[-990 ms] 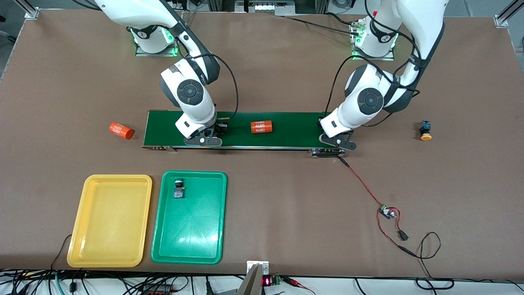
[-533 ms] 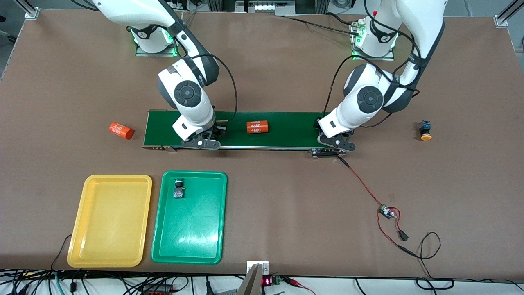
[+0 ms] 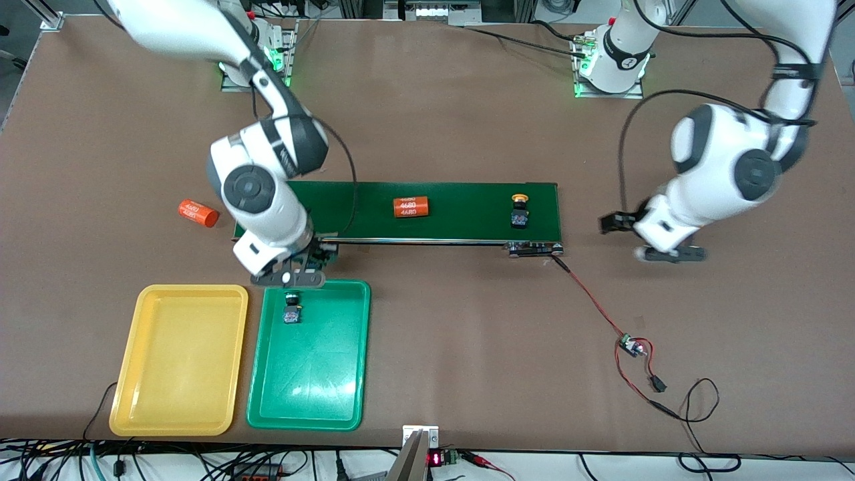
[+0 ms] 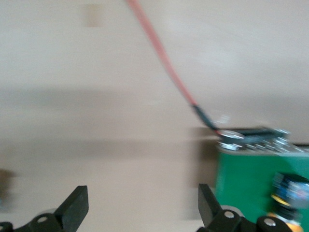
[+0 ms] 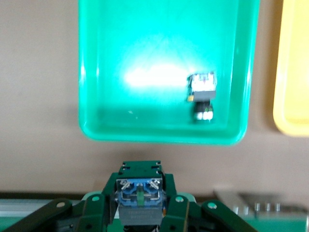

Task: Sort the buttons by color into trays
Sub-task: 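Carry the button to the green tray with the right gripper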

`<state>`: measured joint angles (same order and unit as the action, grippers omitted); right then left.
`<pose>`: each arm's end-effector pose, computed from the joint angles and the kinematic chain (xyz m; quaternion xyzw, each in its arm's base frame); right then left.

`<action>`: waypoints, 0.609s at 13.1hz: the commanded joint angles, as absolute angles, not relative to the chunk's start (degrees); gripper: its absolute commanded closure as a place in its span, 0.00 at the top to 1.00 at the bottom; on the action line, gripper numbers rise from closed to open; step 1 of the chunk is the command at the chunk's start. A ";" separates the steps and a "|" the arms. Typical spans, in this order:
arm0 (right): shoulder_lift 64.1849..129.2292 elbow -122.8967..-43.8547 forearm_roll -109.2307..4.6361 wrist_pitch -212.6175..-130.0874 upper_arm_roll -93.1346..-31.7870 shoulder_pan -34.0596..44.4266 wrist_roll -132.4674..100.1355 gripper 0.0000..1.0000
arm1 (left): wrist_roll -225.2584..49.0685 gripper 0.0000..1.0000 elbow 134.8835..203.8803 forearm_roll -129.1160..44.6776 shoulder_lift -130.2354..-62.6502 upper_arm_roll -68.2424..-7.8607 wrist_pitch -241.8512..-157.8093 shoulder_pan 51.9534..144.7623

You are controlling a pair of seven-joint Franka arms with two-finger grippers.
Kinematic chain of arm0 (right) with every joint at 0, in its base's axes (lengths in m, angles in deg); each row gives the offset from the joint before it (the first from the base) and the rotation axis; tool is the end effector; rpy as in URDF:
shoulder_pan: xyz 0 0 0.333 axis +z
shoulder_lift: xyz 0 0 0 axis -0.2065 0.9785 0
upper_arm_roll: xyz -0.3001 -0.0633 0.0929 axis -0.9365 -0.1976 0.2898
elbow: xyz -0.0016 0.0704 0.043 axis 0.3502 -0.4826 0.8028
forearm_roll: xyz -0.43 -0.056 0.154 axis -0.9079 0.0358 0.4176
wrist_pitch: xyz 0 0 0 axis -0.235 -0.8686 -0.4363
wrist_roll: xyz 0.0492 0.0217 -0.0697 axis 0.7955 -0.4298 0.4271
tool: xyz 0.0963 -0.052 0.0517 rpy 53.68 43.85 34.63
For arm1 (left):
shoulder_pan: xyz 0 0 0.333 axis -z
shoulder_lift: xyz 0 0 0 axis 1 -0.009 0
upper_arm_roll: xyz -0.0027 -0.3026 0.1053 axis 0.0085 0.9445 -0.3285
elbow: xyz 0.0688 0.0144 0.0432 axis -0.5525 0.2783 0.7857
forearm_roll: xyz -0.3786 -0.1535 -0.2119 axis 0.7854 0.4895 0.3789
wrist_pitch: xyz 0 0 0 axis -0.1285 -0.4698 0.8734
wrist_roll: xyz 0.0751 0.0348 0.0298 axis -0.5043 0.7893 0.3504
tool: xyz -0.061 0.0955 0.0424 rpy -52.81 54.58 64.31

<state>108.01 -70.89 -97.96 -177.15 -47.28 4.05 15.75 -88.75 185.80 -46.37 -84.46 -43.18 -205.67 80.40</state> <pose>0.7047 0.3104 0.2696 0.9997 0.0135 0.0123 0.0130 0.6288 -0.0482 0.2735 0.9951 0.0532 -0.0628 0.0552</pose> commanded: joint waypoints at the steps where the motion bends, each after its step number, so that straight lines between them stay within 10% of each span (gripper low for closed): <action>1: 117.25 -61.10 -97.49 -176.58 -48.05 4.17 12.60 0.00 | -88.41 1.00 185.77 -47.26 -85.41 -45.91 -205.01 78.16; 8: 127.20 -57.65 -97.76 -183.08 -48.84 4.43 12.95 0.01 | -75.76 1.00 189.10 -54.02 -88.22 -46.36 -205.63 66.73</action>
